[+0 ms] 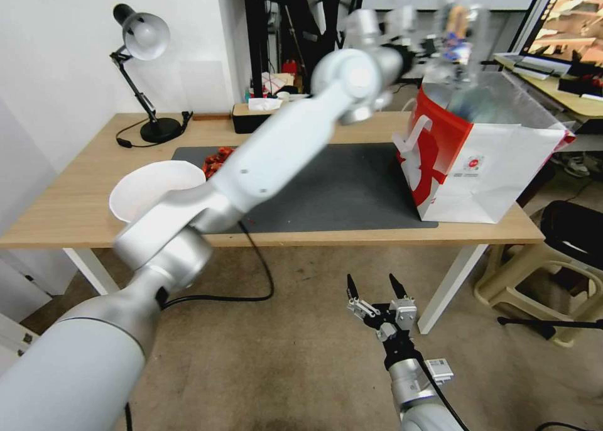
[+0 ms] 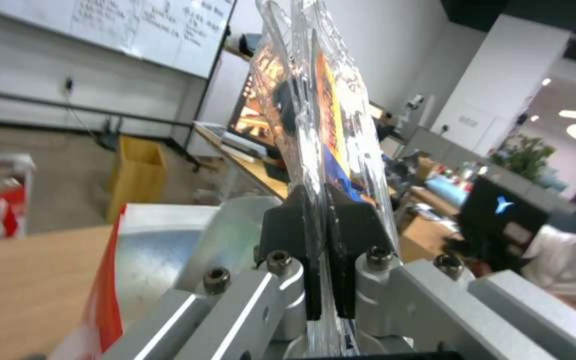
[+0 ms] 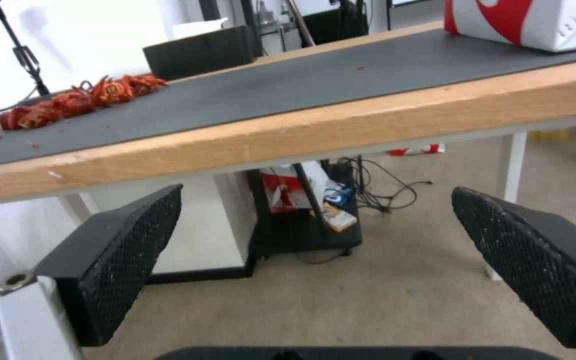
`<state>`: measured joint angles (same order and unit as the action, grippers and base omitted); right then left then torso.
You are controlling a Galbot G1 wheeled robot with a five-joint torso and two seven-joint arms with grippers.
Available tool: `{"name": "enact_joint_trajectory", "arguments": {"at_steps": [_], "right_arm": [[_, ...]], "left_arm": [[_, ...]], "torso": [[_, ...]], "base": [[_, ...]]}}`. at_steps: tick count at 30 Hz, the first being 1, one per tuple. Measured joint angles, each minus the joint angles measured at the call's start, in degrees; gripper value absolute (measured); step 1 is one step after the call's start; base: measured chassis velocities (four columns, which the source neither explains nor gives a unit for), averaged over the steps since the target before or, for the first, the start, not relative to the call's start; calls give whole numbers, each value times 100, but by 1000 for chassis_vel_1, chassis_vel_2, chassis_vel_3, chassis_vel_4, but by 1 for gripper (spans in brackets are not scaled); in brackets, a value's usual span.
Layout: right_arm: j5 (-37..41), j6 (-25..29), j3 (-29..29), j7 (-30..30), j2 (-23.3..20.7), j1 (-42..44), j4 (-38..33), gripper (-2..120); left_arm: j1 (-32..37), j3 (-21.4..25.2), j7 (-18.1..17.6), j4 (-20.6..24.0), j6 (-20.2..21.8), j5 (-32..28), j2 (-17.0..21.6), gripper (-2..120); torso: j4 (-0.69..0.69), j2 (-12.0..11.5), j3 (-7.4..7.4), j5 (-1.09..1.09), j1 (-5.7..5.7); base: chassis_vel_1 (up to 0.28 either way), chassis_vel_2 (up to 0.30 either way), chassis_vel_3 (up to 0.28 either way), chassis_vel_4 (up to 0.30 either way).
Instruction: Close the takeout container lid, then place the container into the takeout bag.
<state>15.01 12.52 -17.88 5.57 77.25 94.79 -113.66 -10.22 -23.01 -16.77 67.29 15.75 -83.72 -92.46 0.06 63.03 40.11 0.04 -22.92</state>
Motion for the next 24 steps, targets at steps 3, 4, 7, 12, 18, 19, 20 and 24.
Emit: {"name": "enact_joint_trajectory", "arguments": {"at_steps": [3, 4, 7, 12, 18, 19, 20, 24], "right_arm": [[13, 12, -38, 9, 1, 32, 4, 100], [13, 12, -38, 9, 1, 32, 4, 100], [20, 27, -45, 19, 9, 53, 5, 100], [48, 68, -71, 28, 12, 77, 16, 100], [75, 122, -86, 29, 2, 123, 52, 100], [75, 122, -86, 29, 2, 123, 52, 100], [79, 128, -86, 29, 5, 123, 62, 100], [89, 141, -84, 26, 15, 114, 77, 100]], "left_arm": [[-108, -286, 211, -410, -312, 473, -17, 2], [-108, -286, 211, -410, -312, 473, -17, 2], [-129, -449, 465, -570, -460, 729, -6, 2], [-103, -721, 868, -602, -621, 996, 5, 2], [-15, -934, 1092, -562, -726, 1432, 17, 2], [-15, -934, 1092, -562, -726, 1432, 17, 2], [-12, -975, 1117, -552, -742, 1502, 18, 4], [-12, -1030, 1150, -516, -777, 1571, 22, 17]], "torso": [[-8, 0, 1, -4, -1], [-8, 0, 1, -4, -1], [-9, 0, 0, -4, -1], [-6, 0, 0, -4, 0], [-6, 0, 0, -4, 0], [-6, 0, 0, -4, 0], [-6, 0, 0, -4, 0], [-6, 0, 0, -4, 0]], "base": [[0, 0, 0, 0], [0, 0, 0, 0], [0, 0, 0, 0], [0, 0, 0, 0], [0, 0, 0, 0], [0, 0, 0, 0], [0, 0, 0, 0], [0, 0, 0, 0]]}}
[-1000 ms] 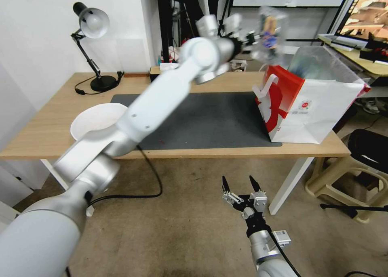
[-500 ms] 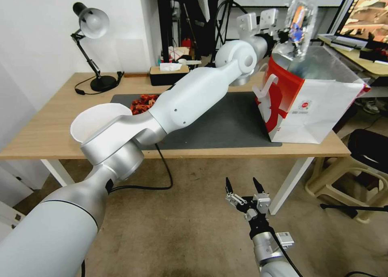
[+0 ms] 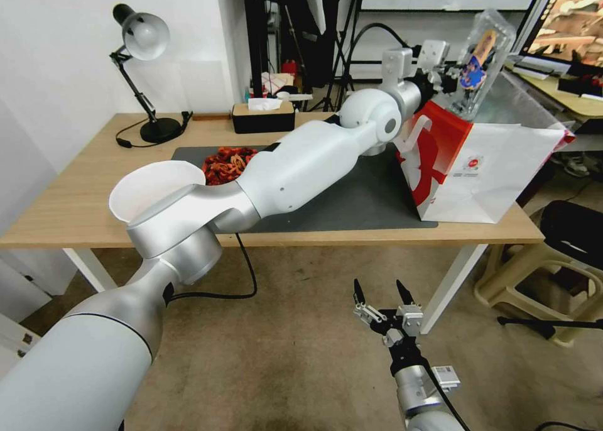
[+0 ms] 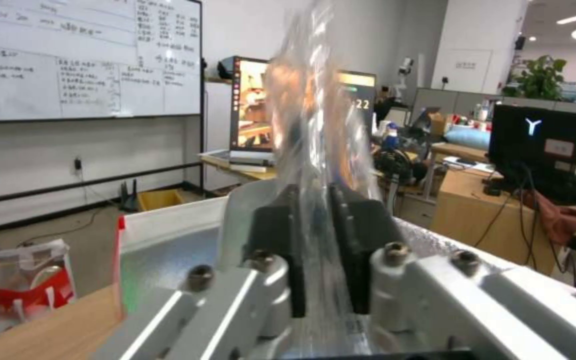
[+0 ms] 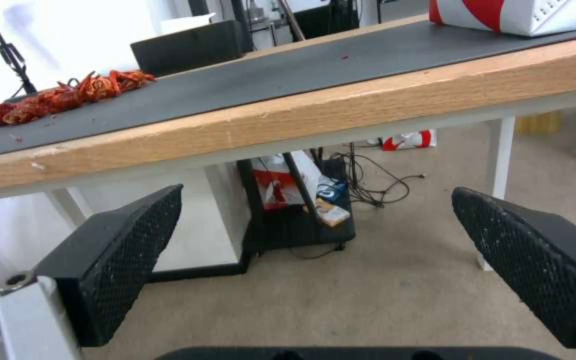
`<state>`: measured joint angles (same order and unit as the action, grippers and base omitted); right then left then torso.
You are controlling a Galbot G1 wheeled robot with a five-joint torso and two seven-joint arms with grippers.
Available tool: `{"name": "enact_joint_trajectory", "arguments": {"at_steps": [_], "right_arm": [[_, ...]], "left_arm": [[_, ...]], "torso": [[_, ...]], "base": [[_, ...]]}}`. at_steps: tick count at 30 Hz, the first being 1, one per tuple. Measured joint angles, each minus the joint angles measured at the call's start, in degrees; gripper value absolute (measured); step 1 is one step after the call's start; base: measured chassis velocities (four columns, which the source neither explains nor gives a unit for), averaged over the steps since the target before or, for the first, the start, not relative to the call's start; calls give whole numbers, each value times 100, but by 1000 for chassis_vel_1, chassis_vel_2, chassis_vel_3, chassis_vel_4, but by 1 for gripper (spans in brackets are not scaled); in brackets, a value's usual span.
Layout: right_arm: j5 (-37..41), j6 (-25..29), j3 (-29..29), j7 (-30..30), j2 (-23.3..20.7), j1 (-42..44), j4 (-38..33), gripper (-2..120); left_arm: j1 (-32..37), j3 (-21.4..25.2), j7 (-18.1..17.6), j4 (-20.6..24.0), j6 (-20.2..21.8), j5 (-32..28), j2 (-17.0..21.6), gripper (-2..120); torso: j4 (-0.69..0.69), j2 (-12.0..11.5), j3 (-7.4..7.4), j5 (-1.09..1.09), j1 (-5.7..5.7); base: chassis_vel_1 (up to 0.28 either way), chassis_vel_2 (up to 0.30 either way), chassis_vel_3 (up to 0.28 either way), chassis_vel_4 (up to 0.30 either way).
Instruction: Close the takeout container lid, then place the container into the takeout bag.
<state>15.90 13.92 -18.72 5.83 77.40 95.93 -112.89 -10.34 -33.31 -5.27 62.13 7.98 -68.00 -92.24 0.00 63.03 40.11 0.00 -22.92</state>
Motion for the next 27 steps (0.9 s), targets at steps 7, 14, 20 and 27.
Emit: {"name": "enact_joint_trajectory", "arguments": {"at_steps": [7, 14, 20, 27], "right_arm": [[2, 4, 25, -6, 23, -28, 11, 100], [-17, 2, 26, -10, 10, -43, 0, 100], [-58, -5, 27, -3, 40, -64, -1, 100], [-122, -49, 53, 26, 90, -101, -10, 100]], "left_arm": [[-33, 13, -60, 79, -33, -20, 5, 41], [185, 8, -613, 850, -217, 46, 25, 72], [529, 58, -1327, 1654, -140, 255, 657, 91], [1088, 242, -1750, 2605, -149, 1007, 1567, 100]], "torso": [[-1, 0, 0, 0, 0], [3, 0, -1, 0, 0], [-2, 0, -1, -1, 0], [-1, 0, -1, -2, 1]], "base": [[0, 0, 0, 0], [0, 0, 0, 0], [0, 0, 0, 0], [0, 0, 0, 0]]}}
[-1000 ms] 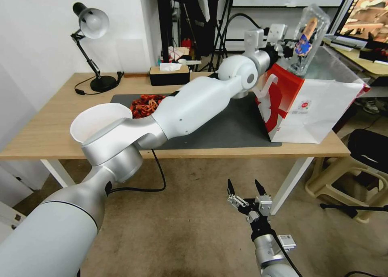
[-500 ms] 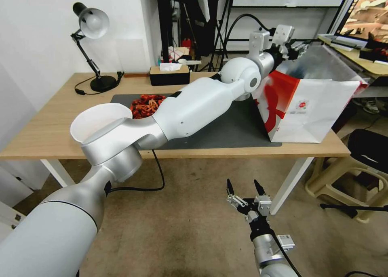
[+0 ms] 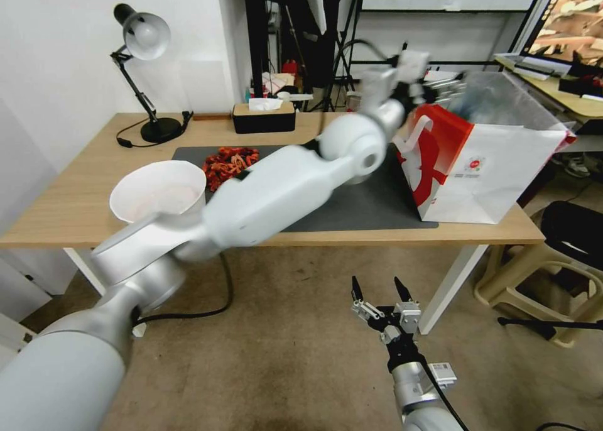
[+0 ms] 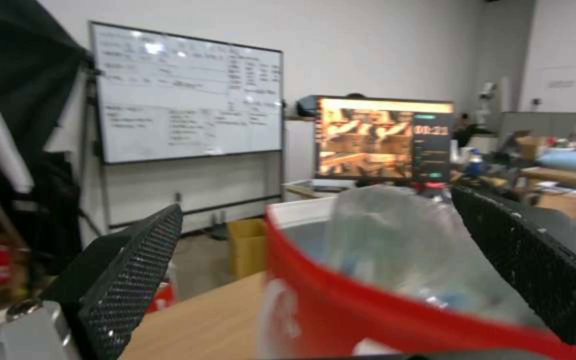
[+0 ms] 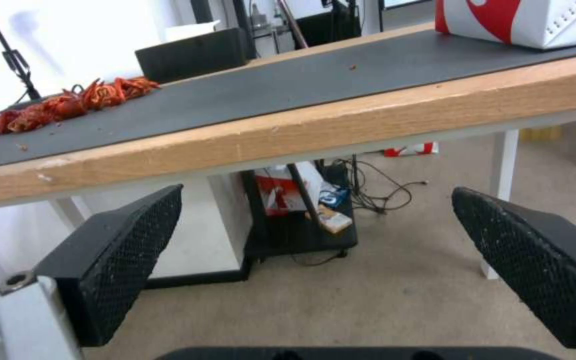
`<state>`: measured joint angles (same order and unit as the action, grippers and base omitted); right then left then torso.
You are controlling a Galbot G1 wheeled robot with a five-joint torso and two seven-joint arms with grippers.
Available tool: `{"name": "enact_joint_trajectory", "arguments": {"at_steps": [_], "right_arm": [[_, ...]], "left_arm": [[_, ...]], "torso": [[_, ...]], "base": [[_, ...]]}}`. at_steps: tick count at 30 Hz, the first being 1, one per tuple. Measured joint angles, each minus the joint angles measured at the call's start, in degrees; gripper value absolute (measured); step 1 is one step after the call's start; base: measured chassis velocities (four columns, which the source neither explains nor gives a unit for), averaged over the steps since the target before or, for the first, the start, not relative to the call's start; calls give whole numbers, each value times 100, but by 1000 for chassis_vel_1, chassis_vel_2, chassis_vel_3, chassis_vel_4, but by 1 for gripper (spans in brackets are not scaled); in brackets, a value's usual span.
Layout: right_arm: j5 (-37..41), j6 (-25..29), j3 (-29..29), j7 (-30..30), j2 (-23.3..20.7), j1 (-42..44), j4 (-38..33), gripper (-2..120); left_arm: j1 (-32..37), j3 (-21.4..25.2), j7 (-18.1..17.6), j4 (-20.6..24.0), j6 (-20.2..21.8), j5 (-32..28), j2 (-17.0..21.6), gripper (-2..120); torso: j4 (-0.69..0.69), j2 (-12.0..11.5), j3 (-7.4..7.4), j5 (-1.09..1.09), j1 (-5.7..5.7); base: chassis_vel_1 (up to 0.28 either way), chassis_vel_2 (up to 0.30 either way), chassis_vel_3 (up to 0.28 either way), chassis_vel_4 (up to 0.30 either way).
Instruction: Close the takeout container lid, then place the container into the takeout bag.
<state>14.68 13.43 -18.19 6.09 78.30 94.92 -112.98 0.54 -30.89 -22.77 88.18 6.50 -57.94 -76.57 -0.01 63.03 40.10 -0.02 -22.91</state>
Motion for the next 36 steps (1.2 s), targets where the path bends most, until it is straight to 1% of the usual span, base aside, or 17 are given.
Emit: {"name": "enact_joint_trajectory", "arguments": {"at_steps": [3, 6, 7, 9, 10, 12, 13, 14, 16, 20, 22, 24, 27, 29, 31, 35, 36], "right_arm": [[-22, -19, 18, 12, 14, -10, -6, 100], [-55, -37, 29, 38, 29, -18, -8, 100], [-55, -37, 29, 38, 29, -18, -8, 100], [-71, -44, 32, 54, 32, -5, -26, 100], [-71, -44, 32, 54, 32, -5, -26, 100], [-82, -51, 29, 69, 25, 10, -46, 100], [-82, -51, 29, 69, 25, 10, -46, 100], [-86, -54, 23, 80, 22, 10, -56, 100], [-122, -55, -2, 100, 18, 0, -84, 100], [-205, -15, -32, 108, 19, -27, -113, 100], [-369, 123, -81, 119, 13, -72, -154, 100], [-399, 146, -90, 120, 13, -78, -157, 100], [-603, 337, -152, 126, 5, -128, -196, 100], [-612, 349, -157, 125, 2, -133, -203, 100], [-623, 395, -179, 108, -17, -151, -214, 100], [-623, 424, -194, 98, -34, -156, -214, 100], [-623, 443, -210, 96, -49, -152, -209, 100]], "left_arm": [[198, 65, -199, 288, -1, 268, 252, 100], [508, 168, -654, 730, 9, 571, 555, 100], [508, 168, -654, 730, 9, 571, 555, 100], [893, 290, -937, 1177, 25, 912, 905, 100], [893, 290, -937, 1177, 25, 912, 905, 100], [1335, 447, -1110, 1555, 22, 1216, 1306, 100], [1335, 447, -1110, 1555, 22, 1216, 1306, 100], [1599, 557, -1178, 1733, 20, 1333, 1487, 100], [2188, 848, -1204, 2083, 19, 1572, 1857, 100], [2717, 1187, -1205, 2365, 20, 1709, 2094, 100], [3437, 1755, -1153, 2694, 24, 1971, 2350, 100], [3539, 1830, -1146, 2732, 24, 2007, 2377, 100], [4492, 2432, -1122, 3041, 3, 2307, 2544, 100], [4664, 2534, -1101, 3085, -11, 2373, 2555, 100], [5320, 2915, -1002, 3218, -120, 2718, 2563, 100], [5851, 3157, -969, 3357, -195, 2968, 2538, 100], [6301, 3347, -954, 3501, -237, 3132, 2509, 100]], "torso": [[0, 0, 0, 0, 0], [2, 0, 0, 1, 0], [2, 0, 0, 1, 0], [2, 0, 1, 1, -1], [2, 0, 1, 1, -1], [0, 0, 1, 0, 0], [0, 0, 1, 0, 0], [1, 0, 0, 2, 0], [1, 0, 0, 1, -1], [0, 0, 1, -1, 0], [1, 0, 0, 2, 0], [0, 0, 0, 2, 0], [1, 0, 0, 1, 0], [1, 0, 0, 1, 0], [1, -1, 0, 2, 0], [1, 0, 0, 2, 0], [3, 0, 0, 2, 0]], "base": [[0, 0, 0, 0], [0, 0, 0, 0], [0, 0, 0, 0], [0, 0, 0, 0], [0, 0, 0, 0], [0, 0, 0, 0], [0, 0, 0, 0], [0, 0, 0, 0], [0, 0, 0, 0], [0, 0, 0, 0], [0, 0, 0, 0], [0, 0, 0, 0], [0, 0, 0, 0], [0, 0, 0, 0], [0, 0, 0, 0], [0, 0, 0, 0], [0, 0, 0, 0]]}}
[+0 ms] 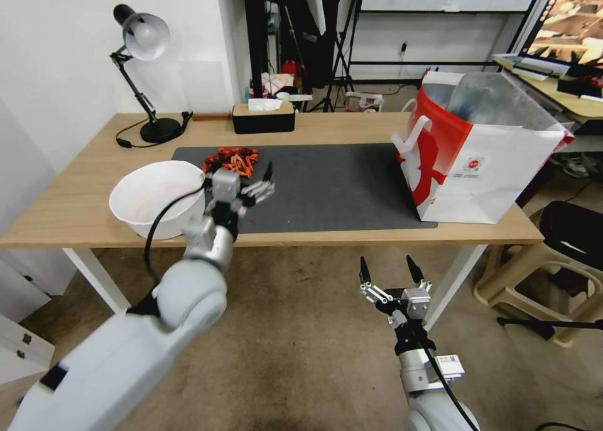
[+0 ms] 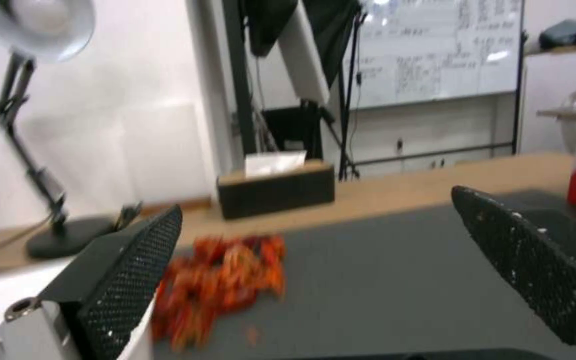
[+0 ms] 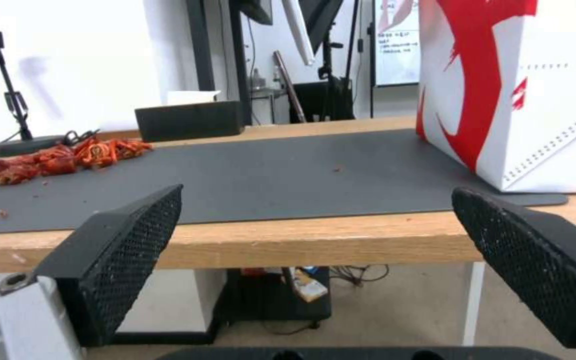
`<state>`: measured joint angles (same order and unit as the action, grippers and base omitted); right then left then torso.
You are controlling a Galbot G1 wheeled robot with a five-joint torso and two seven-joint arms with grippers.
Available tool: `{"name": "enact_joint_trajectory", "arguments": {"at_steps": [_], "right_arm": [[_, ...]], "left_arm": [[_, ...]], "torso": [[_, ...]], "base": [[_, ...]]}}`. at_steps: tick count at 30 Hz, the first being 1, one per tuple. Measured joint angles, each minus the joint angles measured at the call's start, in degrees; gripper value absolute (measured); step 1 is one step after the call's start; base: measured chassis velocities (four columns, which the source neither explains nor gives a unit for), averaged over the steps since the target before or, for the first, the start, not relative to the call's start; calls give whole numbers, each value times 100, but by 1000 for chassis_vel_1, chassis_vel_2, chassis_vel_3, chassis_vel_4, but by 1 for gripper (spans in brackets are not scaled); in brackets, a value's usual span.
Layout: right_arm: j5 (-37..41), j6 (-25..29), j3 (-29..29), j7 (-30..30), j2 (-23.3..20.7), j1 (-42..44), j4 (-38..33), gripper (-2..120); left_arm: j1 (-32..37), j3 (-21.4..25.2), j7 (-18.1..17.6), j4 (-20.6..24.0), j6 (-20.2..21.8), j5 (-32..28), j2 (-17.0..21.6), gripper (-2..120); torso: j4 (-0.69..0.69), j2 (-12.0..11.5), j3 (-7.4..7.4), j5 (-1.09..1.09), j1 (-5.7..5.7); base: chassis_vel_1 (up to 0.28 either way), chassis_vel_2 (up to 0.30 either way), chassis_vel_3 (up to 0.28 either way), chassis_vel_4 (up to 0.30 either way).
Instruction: Close the takeout container lid, then place the container into the takeout bag.
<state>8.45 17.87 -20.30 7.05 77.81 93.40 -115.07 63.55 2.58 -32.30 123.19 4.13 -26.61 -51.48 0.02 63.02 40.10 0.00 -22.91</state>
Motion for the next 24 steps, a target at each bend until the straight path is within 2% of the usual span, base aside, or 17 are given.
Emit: {"name": "enact_joint_trajectory", "arguments": {"at_steps": [2, 6, 10, 14, 17, 24], "right_arm": [[3, 31, -22, -5, -25, 17, 3, 100], [7, 60, -39, -8, -40, 33, 9, 100], [27, 120, -81, -34, -50, 41, 9, 100], [73, 156, -109, -82, -50, 37, 9, 100], [165, 164, -139, -156, -76, 54, -2, 100], [206, 151, -161, -208, -109, 100, -11, 100]], "left_arm": [[773, 278, 87, 222, -180, 326, -72, 100], [1287, 444, 145, 336, -389, 595, -167, 100], [2139, 651, 180, 326, -823, 1159, -531, 100], [2492, 696, 205, 249, -1002, 1343, -725, 100], [2900, 706, 257, -18, -1333, 1541, -1033, 100], [2931, 699, 365, -307, -1589, 1572, -1327, 100]], "torso": [[-4, 0, 0, 0, 1], [-2, 0, -1, 0, 0], [0, 0, 0, 2, 0], [-2, 1, 0, 0, 0], [-2, 1, 0, 1, 0], [-1, 0, 1, 0, 0]], "base": [[0, 0, 0, 0], [0, 0, 0, 0], [0, 0, 0, 0], [0, 0, 0, 0], [0, 0, 0, 0], [0, 0, 0, 0]]}}
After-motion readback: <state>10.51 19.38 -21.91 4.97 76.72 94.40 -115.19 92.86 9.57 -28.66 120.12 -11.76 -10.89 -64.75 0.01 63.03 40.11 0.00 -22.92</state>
